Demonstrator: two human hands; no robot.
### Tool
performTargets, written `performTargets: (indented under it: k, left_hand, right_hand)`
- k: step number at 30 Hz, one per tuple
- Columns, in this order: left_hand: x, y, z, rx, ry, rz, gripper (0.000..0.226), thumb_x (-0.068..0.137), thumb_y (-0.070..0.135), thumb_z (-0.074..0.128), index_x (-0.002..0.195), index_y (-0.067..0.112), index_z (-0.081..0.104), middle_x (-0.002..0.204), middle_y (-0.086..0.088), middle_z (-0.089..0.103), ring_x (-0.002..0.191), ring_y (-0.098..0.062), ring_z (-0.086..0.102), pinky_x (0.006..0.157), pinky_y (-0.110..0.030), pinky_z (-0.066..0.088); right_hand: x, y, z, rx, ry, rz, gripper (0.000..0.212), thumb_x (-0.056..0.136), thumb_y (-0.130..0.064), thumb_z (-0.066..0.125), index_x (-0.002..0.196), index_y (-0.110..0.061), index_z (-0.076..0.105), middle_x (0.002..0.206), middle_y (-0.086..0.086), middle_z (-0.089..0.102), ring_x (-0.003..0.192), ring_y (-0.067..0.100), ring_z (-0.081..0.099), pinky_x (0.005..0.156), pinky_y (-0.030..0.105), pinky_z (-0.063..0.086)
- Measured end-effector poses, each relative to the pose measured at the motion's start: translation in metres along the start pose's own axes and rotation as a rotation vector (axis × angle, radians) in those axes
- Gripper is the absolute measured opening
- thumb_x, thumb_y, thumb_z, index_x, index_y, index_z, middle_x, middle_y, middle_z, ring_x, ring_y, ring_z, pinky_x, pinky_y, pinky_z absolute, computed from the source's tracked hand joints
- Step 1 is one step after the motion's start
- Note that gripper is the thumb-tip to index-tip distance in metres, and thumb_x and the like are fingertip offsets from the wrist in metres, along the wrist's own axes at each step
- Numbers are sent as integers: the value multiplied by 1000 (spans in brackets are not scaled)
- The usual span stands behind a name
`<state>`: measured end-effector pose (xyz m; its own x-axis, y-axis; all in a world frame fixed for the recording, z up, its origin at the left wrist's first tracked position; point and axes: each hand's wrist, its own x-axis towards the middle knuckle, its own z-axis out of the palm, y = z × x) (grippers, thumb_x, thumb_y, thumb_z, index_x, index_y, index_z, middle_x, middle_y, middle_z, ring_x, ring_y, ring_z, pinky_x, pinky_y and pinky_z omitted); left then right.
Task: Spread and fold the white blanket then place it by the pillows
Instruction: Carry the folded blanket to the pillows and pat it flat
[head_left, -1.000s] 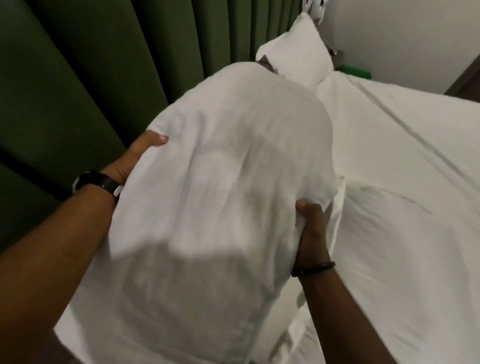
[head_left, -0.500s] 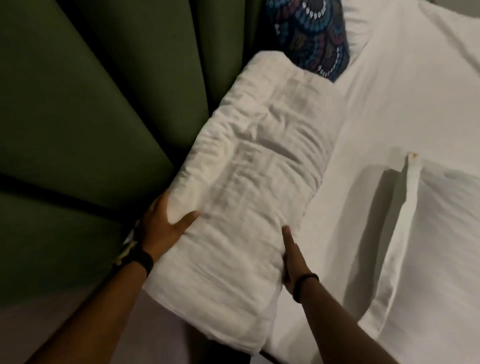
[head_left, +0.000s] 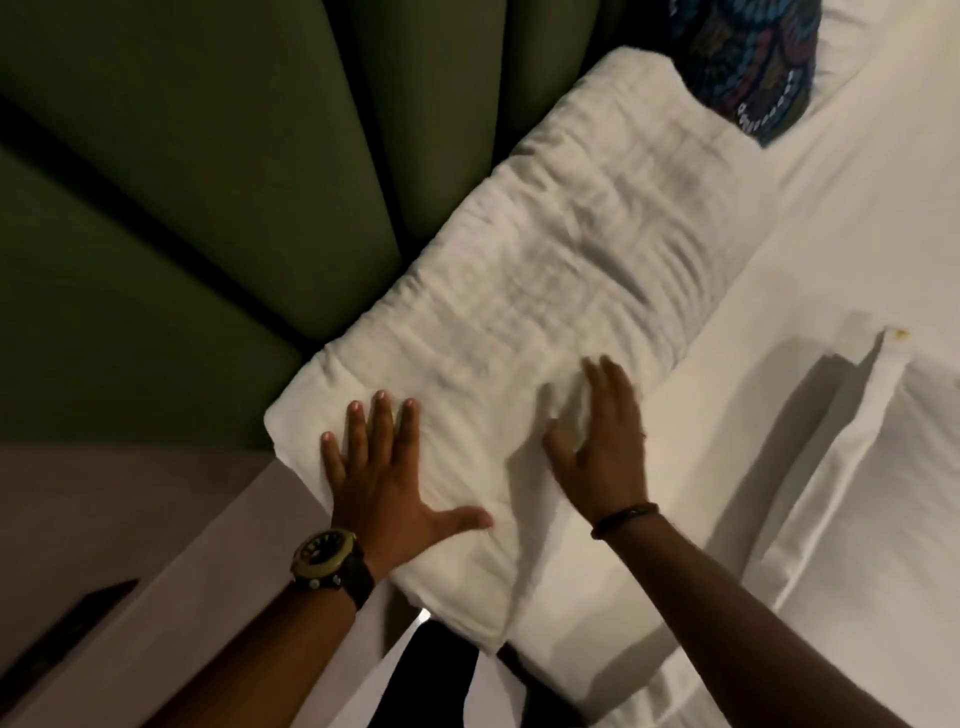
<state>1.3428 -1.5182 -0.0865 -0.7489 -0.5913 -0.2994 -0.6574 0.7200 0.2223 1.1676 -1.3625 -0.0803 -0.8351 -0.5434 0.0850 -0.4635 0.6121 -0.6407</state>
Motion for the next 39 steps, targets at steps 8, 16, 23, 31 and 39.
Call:
performTargets:
  k: [8, 16, 23, 31, 39]
  left_hand:
    - [-1, 5, 25, 27, 20, -80, 147, 44, 109, 31, 158, 20, 7, 166, -10, 3, 153, -32, -1, 117, -64, 4]
    - [85, 64, 1, -12, 138, 80, 128, 58, 104, 30, 158, 27, 10, 166, -13, 2, 152, -38, -3, 114, -68, 6]
    - [129, 80, 37, 113, 88, 80, 131, 57, 105, 26, 157, 21, 20, 166, -13, 7, 151, -40, 2, 111, -73, 5]
    - [126, 79, 54, 120, 170, 101, 134, 58, 103, 30, 158, 15, 13, 166, -13, 6, 151, -39, -4, 111, -73, 1]
    - [121, 84, 52, 155, 134, 130, 125, 66, 98, 31, 157, 14, 14, 166, -14, 6, 151, -41, -2, 110, -73, -1]
  right_hand:
    - [175, 91, -17, -742, -367, -143, 79, 90, -71, 24, 154, -25, 16, 164, 5, 7, 150, 27, 3, 111, 67, -1]
    - [181, 34, 25, -502, -359, -508, 73, 93, -68, 23, 152, -25, 25, 161, 10, 19, 148, 29, 12, 113, 61, 10]
    - [272, 139, -31, -711, -292, 162, 86, 87, -77, 16, 155, -28, -2, 162, -6, -15, 148, 18, -16, 112, 63, -11]
    - [201, 125, -8, -564, -269, 51, 84, 82, -84, 17, 153, -40, 5, 163, -7, -7, 150, 18, -8, 110, 69, -3]
    - [182, 138, -75, -161, -268, 370, 86, 86, -73, 39, 154, -28, 12, 164, -3, 9, 149, 23, 13, 114, 58, 23]
